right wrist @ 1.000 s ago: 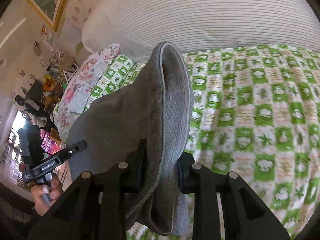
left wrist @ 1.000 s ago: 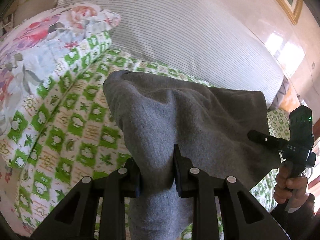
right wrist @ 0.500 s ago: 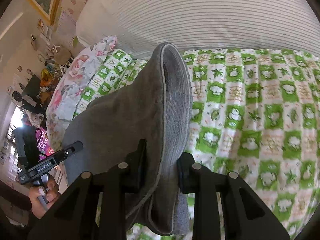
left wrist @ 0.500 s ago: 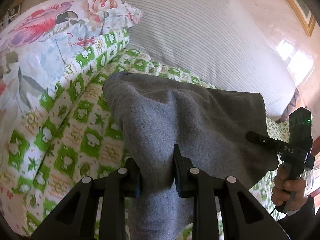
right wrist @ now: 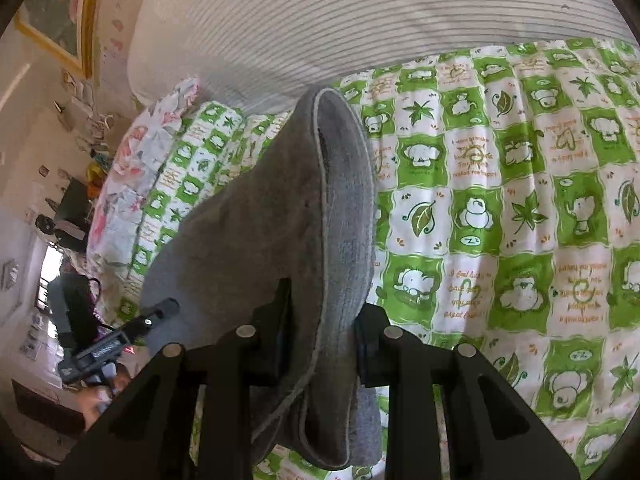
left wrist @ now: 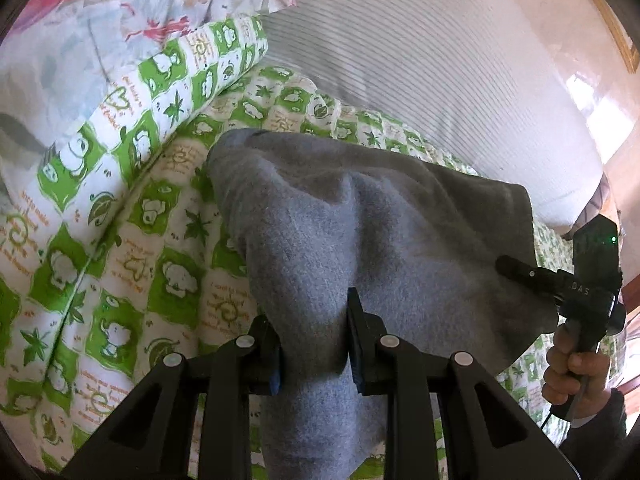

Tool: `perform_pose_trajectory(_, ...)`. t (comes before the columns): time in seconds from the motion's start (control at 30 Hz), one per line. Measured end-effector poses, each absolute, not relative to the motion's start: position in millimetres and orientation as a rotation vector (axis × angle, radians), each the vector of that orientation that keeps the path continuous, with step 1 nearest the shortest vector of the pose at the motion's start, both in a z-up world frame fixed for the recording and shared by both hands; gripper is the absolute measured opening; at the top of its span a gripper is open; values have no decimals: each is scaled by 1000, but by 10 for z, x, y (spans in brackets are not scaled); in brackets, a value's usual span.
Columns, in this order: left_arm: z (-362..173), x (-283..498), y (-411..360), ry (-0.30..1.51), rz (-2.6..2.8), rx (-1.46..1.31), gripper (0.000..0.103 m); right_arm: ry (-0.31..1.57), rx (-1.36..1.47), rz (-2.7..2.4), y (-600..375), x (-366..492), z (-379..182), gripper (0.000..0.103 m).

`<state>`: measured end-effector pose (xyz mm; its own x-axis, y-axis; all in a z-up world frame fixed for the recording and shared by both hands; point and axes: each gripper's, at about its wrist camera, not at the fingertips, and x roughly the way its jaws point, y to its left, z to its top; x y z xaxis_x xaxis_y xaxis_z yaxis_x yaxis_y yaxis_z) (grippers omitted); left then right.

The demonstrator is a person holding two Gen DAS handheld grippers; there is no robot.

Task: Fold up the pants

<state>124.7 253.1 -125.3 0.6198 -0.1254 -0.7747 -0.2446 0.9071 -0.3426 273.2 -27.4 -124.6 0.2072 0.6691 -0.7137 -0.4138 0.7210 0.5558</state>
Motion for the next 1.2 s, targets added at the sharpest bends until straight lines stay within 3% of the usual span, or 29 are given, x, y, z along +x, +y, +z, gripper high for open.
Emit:
perform_pose_trajectory(0.27, -1001, 1177, 2330, 874, -37, -442, 25, 1064, 362, 770, -636, 2581, -901, 27)
perform_pose_trajectory(0.43, -1335, 1302, 2207, 967, -23, -438, 26, 1158, 309, 681, -722, 2643, -1160, 31)
perform_pose_trajectory(0.53, -1386, 1204, 2215, 978, 1, -438, 38, 1185, 275, 643, -741, 2636, -1308, 42)
perform_pose_trajectory(0.6, -1321, 1111, 2240, 970, 22, -426, 47, 1193, 277, 617, -796, 2621, -1304, 44)
perform_pose_trajectory(0.8, -1009, 933, 2381, 917, 47, -420, 51, 1118, 273, 568, -1045, 2478, -999, 48)
perform_pose_trajectory(0.9, -827, 993, 2369, 871, 4, -445, 60, 1030, 234, 644, -966, 2282, -754, 48)
perform_pose_trajectory(1.03, -807, 1242, 2192, 869, -59, -429, 60, 1058, 128, 770, -589, 2009, -740, 36)
perform_pose_trajectory(1.13, -972, 1360, 2071, 924, -62, -387, 60, 1113, 71, 719, -545, 1985, -974, 32)
perform_pose_trajectory(1.2, -1140, 1429, 2063, 959, -49, -365, 60, 1157, 88, 664, -641, 2046, -1174, 17)
